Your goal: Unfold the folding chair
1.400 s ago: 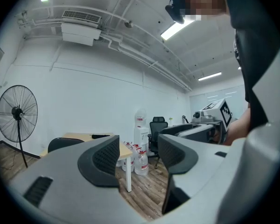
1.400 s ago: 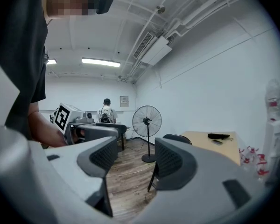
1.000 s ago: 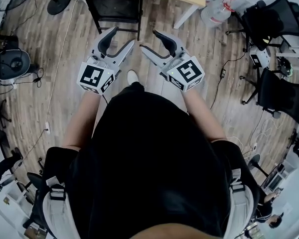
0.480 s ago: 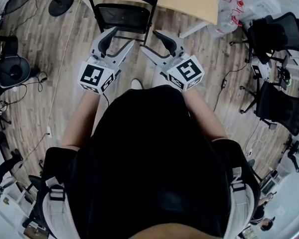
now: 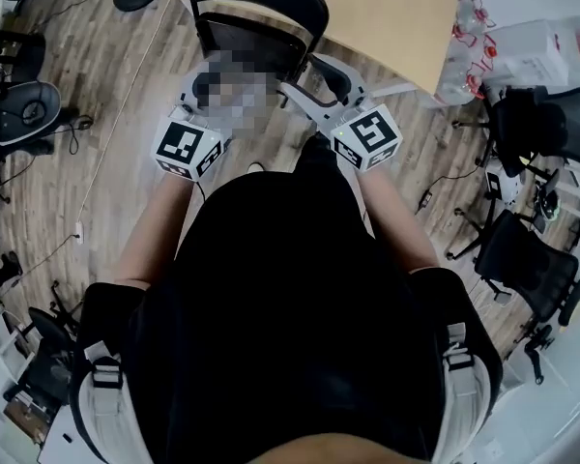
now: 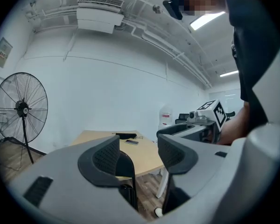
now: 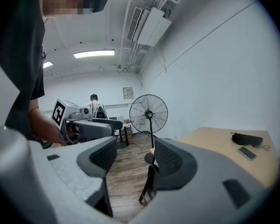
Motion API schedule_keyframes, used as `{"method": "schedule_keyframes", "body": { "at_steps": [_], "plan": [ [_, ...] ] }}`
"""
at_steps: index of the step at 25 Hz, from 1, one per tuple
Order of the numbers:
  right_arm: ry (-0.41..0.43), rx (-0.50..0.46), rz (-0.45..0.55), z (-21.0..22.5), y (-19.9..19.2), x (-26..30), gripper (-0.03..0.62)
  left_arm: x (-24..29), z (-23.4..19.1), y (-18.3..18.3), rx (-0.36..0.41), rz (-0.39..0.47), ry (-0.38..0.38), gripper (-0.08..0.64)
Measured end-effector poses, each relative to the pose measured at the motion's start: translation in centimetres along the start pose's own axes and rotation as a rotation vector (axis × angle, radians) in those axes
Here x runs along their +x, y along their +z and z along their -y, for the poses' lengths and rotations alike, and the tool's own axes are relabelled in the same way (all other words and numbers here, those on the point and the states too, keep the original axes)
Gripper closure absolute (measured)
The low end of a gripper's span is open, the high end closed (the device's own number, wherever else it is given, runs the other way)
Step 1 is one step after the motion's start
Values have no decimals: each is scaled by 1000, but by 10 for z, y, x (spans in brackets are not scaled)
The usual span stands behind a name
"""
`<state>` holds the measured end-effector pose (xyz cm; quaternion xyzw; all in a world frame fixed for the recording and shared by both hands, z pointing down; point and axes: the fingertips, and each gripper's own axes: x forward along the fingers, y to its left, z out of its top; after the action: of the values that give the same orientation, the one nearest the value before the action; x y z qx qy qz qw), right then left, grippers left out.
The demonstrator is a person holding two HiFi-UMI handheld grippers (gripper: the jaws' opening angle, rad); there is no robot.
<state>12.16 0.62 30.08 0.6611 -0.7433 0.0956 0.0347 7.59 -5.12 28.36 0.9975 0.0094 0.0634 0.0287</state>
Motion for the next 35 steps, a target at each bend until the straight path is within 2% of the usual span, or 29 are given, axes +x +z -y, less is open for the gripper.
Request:
{"method": "schedule_keyframes", "body": {
  "at_steps": [7,12,19,27,30,35],
  "plan": [
    [195,-37,-11,82,18,36,341,62,-35,9,-32,-22,228,310],
    [288,-56,-32,143,25,53,341,111,-51,19,-38,-29,354,310],
    [417,-72,-93,197,20,76,341,157,-66,19,-53,-47,500,310],
    [454,-120,-200,217,5,126,341,166,-94,3,-83,-38,609,310],
    [456,-146,-237,215,-1,147,341,164,-109,-4,-91,-8,621,310],
    [428,-175,-331,218,-19,177,341,165,-133,-18,-89,-6,622,310]
  ]
}}
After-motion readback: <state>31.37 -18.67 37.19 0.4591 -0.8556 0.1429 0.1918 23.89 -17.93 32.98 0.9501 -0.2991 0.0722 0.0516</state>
